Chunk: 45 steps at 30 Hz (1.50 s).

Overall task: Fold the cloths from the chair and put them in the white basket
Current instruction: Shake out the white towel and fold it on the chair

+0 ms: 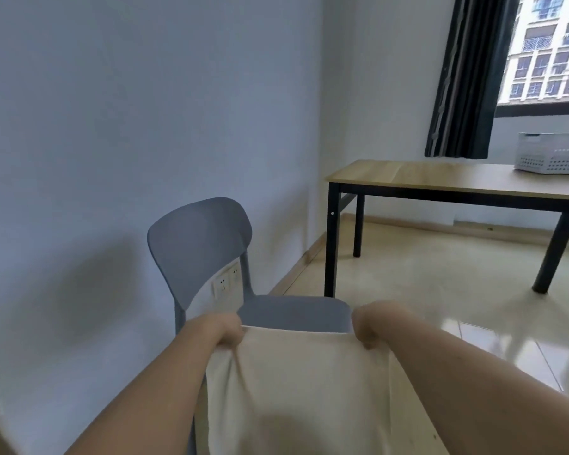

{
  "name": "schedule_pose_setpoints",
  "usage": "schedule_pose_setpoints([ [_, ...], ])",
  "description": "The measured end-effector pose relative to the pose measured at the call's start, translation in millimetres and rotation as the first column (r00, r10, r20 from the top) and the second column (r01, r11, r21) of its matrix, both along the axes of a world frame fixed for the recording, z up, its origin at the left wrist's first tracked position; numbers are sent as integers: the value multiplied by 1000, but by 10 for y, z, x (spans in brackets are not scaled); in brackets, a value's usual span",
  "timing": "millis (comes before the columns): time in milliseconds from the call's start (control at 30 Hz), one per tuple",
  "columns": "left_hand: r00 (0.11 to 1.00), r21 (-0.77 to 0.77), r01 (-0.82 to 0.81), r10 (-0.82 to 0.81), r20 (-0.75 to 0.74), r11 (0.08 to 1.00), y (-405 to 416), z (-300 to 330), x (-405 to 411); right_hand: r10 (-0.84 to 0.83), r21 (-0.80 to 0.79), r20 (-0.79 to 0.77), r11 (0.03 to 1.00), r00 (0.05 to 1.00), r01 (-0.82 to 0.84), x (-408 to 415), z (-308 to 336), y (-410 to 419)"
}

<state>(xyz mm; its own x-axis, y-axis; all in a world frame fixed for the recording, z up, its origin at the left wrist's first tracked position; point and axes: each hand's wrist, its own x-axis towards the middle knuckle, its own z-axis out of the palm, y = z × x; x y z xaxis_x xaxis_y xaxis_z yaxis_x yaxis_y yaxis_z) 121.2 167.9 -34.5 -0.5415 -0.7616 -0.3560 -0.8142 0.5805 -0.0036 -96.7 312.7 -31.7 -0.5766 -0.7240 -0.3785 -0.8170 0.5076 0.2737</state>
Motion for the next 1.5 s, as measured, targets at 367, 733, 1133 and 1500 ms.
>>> schedule_pose_setpoints([
  [367,957,-44,-174,158,-243,984,-812,-1239,-748,-175,-460,267,841,948,285,-691,-1094,-806],
  [733,965,-137,-118,81,-248,983,-695,-1622,-761,-300,-362,493,783,817,506,-704,-1348,-883],
  [1133,941,-418,-147,-2,-337,896,-732,-1850,-869,-220,-494,784,344,580,798,-543,-1865,-666],
  [1500,811,3,85,-67,-581,996,-486,-1417,-1516,25,-258,963,379,269,889,-695,-1287,-172],
])
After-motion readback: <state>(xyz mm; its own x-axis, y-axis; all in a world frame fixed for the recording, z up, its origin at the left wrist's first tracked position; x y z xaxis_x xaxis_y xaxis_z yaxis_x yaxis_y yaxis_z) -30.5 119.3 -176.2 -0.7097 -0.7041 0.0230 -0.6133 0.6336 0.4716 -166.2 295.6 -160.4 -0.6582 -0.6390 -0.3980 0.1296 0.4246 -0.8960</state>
